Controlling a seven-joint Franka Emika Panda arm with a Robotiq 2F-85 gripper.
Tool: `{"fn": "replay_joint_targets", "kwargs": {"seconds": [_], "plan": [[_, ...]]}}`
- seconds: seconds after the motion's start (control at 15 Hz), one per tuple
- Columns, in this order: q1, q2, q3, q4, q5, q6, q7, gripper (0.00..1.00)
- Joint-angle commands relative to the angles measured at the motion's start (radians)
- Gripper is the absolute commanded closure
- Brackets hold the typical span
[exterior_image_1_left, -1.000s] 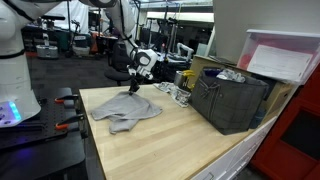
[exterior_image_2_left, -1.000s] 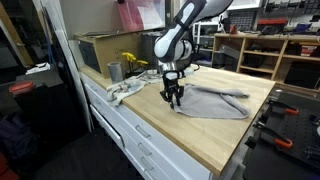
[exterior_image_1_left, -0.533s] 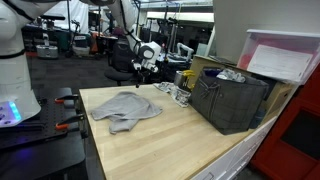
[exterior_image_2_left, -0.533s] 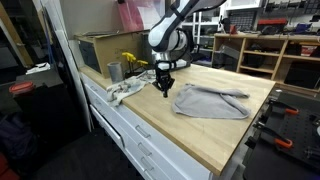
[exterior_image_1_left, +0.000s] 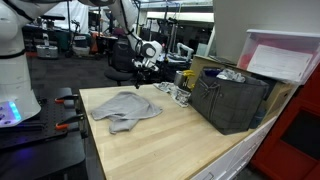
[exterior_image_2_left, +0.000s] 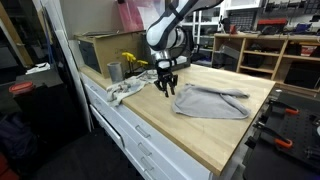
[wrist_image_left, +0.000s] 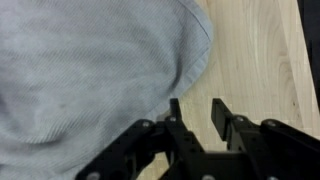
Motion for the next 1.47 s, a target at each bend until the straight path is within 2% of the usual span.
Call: {"fn": "replay_joint_targets", "kwargs": {"seconds": [0.0,0.27,0.47,0.53,0.67,1.27,1.4], "plan": [[0.03,0.019,0.002,0.001,-0.005,-0.067,0.05,0.29],[0.048,0.056,-0.007,0.01,0.001,-0.087,0.095,0.01],[0.043,0.07,-0.016,0.01,0.004,-0.103,0.124,0.0],[0.041,0.073,-0.02,0.009,0.004,-0.106,0.131,0.25],[0.034,0.076,-0.024,0.016,0.012,-0.119,0.138,0.28],[0.003,0.08,-0.031,0.087,0.02,-0.147,0.143,0.97],[0.0,0.082,-0.034,0.097,0.018,-0.158,0.147,1.0]]}}
